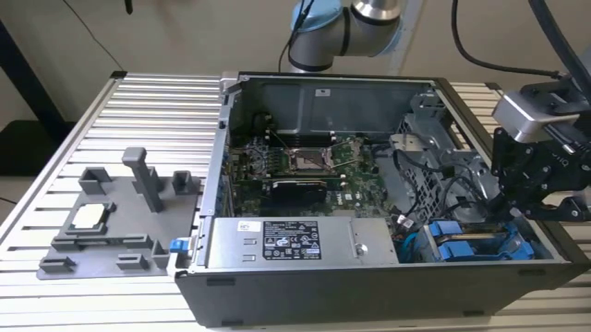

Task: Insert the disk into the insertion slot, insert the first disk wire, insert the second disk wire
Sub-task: 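Insert the first disk wire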

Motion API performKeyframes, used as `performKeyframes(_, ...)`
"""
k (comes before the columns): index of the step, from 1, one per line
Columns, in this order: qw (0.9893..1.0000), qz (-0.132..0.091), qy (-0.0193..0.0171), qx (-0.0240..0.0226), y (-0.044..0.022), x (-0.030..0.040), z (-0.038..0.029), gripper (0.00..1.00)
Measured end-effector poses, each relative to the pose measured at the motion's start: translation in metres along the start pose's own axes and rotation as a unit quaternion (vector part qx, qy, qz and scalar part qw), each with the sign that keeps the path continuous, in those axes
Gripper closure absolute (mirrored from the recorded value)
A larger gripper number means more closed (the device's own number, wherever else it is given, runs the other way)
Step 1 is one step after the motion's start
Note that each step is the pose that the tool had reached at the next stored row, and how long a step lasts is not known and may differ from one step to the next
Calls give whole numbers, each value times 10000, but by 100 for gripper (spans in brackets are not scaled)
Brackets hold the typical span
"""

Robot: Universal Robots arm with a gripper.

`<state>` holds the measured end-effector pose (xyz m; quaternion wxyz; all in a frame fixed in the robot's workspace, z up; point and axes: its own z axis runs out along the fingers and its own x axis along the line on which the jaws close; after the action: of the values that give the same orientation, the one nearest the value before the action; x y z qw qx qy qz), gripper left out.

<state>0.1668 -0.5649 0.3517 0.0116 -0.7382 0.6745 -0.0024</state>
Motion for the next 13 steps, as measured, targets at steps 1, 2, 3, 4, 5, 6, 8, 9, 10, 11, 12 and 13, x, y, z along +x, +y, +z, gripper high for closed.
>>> performKeyframes(1, 10000, 3, -1, 0, 0, 0, 0, 81)
performKeyframes(2, 10000, 5, -1, 0, 0, 0, 1, 81)
performKeyframes(3, 10000, 6, -3, 1, 0, 0, 4, 81)
performKeyframes(4, 10000, 10, -12, 2, 0, 1, 13, 81)
performKeyframes(5, 10000, 18, -25, 5, 1, 2, 22, 81)
performKeyframes(6, 10000, 34, -41, 8, 1, 3, 32, 81)
performKeyframes(8, 9999, 80, -71, 12, 1, 3, 52, 81)
performKeyframes(9, 9999, 107, -81, 13, 2, 3, 60, 81)
performKeyframes(10, 9999, 142, -84, 14, 2, 3, 66, 81)
performKeyframes(11, 9998, 181, -85, 15, 2, 3, 70, 81)
performKeyframes(12, 9997, 216, -84, 16, 2, 3, 74, 81)
performKeyframes(13, 9997, 244, -84, 16, 2, 4, 76, 81)
